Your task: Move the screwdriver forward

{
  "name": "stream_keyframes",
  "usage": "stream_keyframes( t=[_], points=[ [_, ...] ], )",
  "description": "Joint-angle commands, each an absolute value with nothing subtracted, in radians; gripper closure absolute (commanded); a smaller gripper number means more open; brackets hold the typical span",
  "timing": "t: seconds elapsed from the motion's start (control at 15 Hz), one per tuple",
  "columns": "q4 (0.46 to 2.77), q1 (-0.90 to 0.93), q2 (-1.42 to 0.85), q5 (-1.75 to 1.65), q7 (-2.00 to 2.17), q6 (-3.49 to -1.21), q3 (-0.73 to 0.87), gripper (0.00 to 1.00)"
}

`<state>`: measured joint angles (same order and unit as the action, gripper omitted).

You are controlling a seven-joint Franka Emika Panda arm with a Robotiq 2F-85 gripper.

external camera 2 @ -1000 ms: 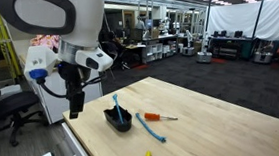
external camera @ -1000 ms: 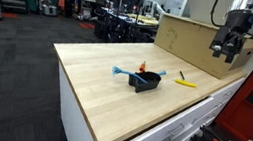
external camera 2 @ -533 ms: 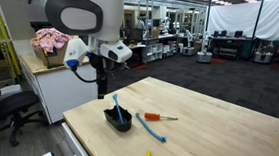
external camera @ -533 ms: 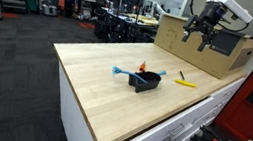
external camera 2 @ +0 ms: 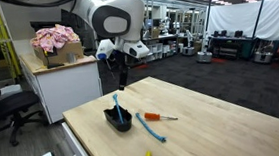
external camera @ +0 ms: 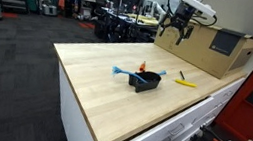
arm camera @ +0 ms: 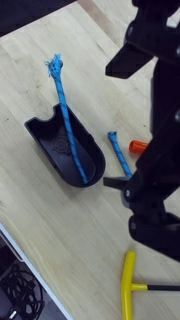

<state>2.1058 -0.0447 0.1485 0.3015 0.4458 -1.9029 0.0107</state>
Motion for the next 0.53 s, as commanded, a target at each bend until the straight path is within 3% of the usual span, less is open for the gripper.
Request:
stream_keyframes(
  t=[0.0, 0.47],
  points=[
    [2.085, -0.043, 0.126, 0.301, 0.45, -1.9, 0.012, 0.0],
    [1.925, -0.065, -0.067, 0.389, 0.645, -1.901, 0.044, 0.0]
  ],
)
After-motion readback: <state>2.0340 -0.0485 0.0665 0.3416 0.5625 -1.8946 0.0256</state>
